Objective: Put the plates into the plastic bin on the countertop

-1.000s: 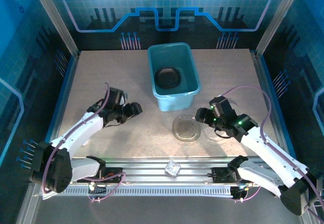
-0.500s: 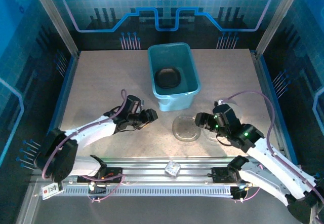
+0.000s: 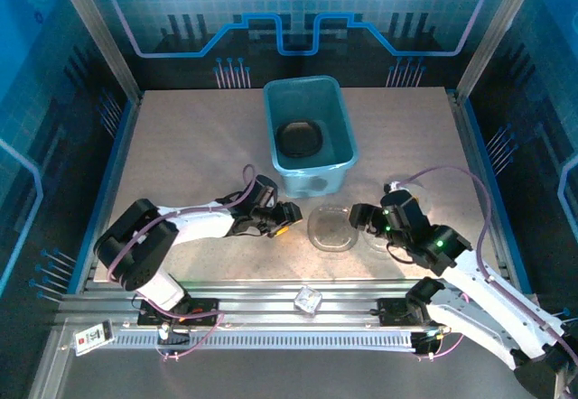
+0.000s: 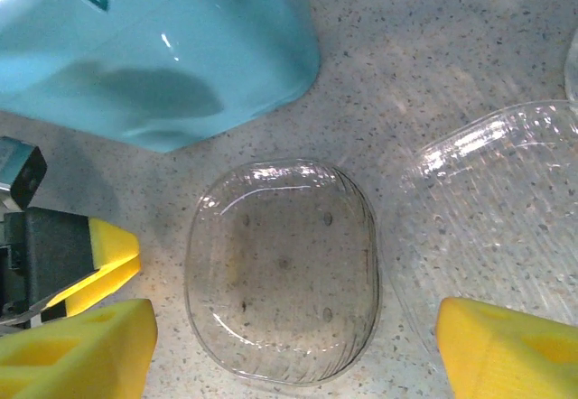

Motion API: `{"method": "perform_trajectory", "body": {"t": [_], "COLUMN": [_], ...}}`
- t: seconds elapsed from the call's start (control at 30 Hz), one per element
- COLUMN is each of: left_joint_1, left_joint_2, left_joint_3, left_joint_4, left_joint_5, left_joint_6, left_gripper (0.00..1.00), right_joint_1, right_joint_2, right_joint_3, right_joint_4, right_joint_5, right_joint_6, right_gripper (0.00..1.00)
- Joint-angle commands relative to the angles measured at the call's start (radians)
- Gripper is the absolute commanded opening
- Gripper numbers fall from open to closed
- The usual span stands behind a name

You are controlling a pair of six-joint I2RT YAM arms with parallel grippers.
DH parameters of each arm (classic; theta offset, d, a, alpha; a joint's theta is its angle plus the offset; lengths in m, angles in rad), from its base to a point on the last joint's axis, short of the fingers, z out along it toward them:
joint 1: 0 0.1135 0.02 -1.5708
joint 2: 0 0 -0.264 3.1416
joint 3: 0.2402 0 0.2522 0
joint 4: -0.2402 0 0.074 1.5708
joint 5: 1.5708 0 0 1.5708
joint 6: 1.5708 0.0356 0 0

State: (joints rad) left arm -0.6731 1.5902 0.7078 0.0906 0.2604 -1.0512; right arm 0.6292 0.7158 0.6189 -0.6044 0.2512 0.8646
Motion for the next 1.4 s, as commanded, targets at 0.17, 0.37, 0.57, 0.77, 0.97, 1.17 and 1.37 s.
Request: {"method": "perform_trajectory", "body": {"t": [0.17,0.37,0.57,0.77,0.97,1.17,1.37], "left_joint_1": [-0.040,-0.047,-0.049,-0.051,-0.057,-0.059,-0.058], "left_joint_2": [0.081,0.126,0.182,0.214,0.241,0.257,0.252], "left_joint_3": [0.081,0.121,0.159,0.196,0.226,0.239,0.236], "left_joint_4": [0.006,-0.014,-0.031,-0.083,-0.127,-0.157,-0.166], "left_joint_5": [0.030,0.042,0.066,0.065,0.060,0.057,0.056], "left_joint_6": [-0.015,-0.005,-0.001,0.006,0.011,0.007,0.009], "left_gripper": [0.54,0.54,0.48,0.45,0.37,0.26,0.20], "right_joint_1": [0.015,0.015,0.015,0.014,0.013,0.013,0.013], "right_joint_2": [-0.018,-0.018,-0.016,-0.016,-0.019,-0.025,-0.041], "right_joint_3": [-0.048,-0.069,-0.090,-0.095,-0.109,-0.112,-0.125], "right_joint_4": [0.055,0.079,0.098,0.100,0.106,0.103,0.109], "right_joint_5": [0.023,0.032,0.044,0.060,0.064,0.066,0.061], "right_joint_6": [0.019,0.019,0.030,0.030,0.042,0.049,0.058], "right_gripper": [0.82,0.81,0.81,0.81,0.81,0.81,0.81]}}
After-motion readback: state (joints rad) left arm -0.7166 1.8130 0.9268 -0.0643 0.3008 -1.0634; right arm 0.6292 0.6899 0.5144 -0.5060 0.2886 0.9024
